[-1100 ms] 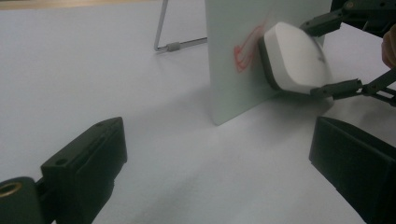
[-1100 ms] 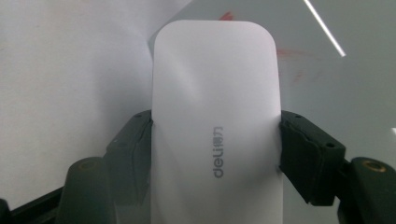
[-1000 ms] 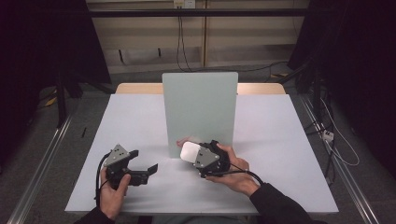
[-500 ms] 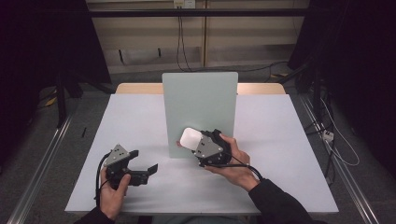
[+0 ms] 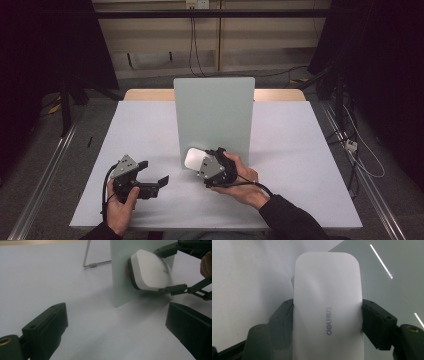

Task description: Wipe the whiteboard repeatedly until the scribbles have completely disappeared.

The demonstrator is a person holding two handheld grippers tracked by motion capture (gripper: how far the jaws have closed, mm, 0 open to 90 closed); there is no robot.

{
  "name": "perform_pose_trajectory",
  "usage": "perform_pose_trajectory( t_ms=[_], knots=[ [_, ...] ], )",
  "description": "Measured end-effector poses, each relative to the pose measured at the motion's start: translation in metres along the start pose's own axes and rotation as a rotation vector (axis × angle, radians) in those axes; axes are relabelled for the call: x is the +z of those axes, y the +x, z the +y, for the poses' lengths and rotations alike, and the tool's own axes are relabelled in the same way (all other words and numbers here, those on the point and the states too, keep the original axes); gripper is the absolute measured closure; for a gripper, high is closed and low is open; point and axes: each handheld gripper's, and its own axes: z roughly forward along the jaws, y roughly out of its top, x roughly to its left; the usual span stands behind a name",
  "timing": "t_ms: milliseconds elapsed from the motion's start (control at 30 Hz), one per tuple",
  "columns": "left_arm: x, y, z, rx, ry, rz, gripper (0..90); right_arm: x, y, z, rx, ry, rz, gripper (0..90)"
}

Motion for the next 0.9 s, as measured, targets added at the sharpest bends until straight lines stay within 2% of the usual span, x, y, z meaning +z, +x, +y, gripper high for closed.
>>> perform_pose_trajectory(
  t_ms=[100,167,300,533,600,900],
  knots=[
    [0.000,0.000,0.000,0.002,0.000,0.001,4.2,0.000,-0.001,0.000,0.005,0.002,0.007,31.6],
    [0.000,0.000,0.000,-0.003,-0.002,0.002,4.2,-0.002,-0.002,0.001,0.009,-0.001,-0.012,31.6],
    [0.000,0.000,0.000,0.000,0.000,0.000,4.2,-0.009,-0.013,0.001,0.044,-0.022,-0.035,31.6],
    [0.000,0.000,0.000,-0.001,-0.002,0.000,4.2,-0.017,-0.027,0.005,0.071,-0.046,-0.077,31.6],
    [0.000,0.000,0.000,-0.001,0.000,0.000,4.2,-0.016,-0.023,0.005,0.053,-0.034,-0.084,31.5],
    [0.000,-0.001,0.000,-0.001,-0.001,-0.003,4.2,-0.003,-0.002,-0.002,0.034,-0.001,-0.006,31.6]
  ],
)
